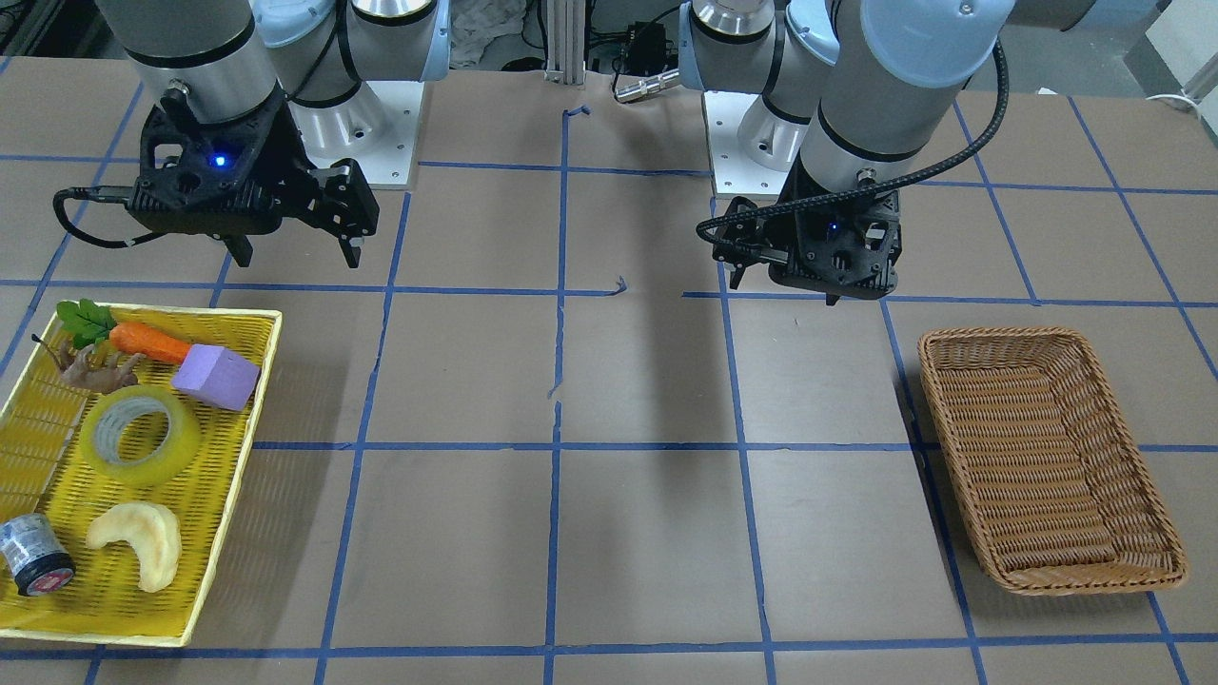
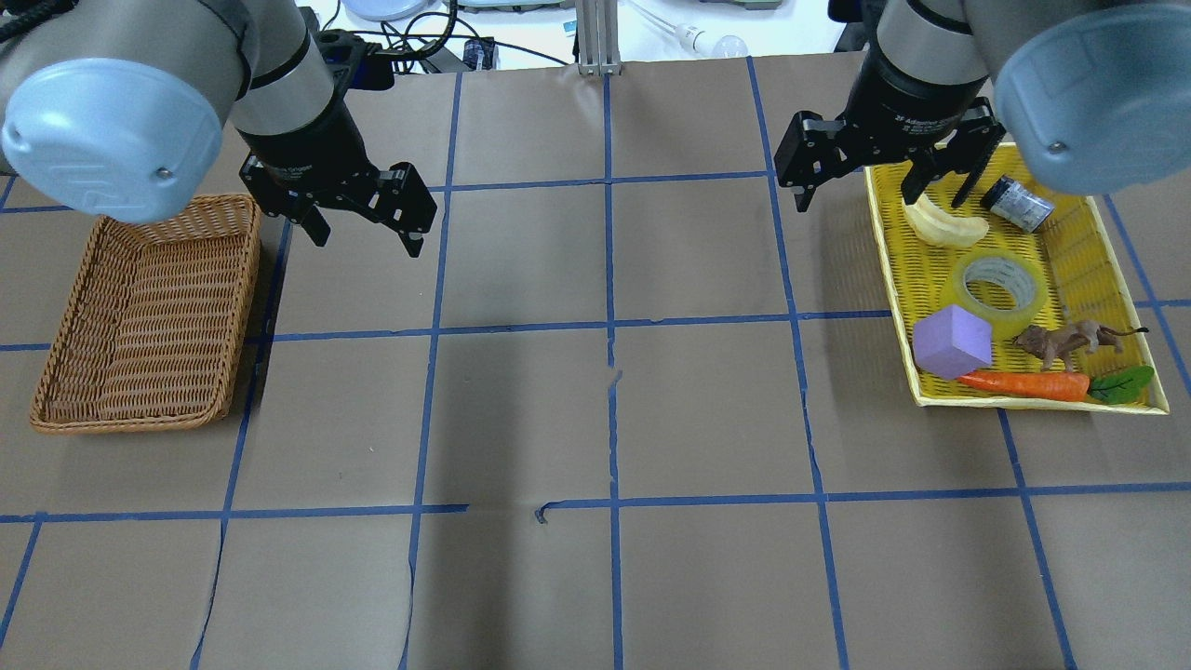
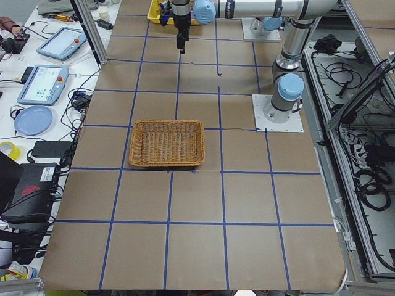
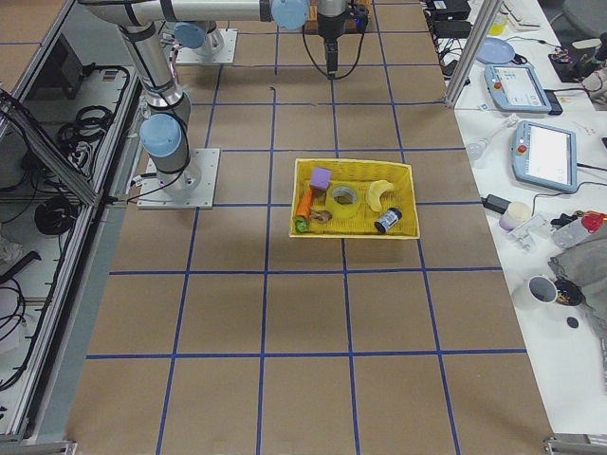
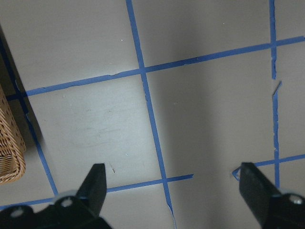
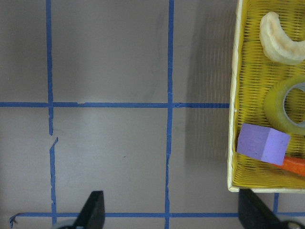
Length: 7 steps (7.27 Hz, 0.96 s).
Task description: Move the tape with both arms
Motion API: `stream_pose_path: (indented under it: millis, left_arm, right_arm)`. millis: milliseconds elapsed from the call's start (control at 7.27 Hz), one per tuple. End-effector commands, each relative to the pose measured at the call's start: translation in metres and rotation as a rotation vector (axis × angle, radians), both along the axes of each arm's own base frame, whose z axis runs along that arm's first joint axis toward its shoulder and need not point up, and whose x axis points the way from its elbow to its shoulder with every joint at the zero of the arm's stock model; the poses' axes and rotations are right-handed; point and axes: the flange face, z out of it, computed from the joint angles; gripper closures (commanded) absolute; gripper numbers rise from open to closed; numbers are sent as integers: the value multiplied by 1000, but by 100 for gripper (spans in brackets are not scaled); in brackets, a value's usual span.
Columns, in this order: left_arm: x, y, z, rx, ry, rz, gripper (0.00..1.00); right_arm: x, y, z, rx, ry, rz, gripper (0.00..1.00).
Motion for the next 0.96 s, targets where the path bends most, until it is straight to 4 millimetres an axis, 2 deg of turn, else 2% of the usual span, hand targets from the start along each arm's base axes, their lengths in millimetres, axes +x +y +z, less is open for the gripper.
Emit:
stream_pose_path:
  millis: [0, 826]
  left_arm:
    - [0, 0, 0, 0, -1, 0, 0]
    - [0, 0, 0, 1, 0, 0, 0]
  right_arm:
    - [-1, 1, 0, 1, 5, -2, 0]
    - [-6, -1, -1, 9, 5, -11, 0]
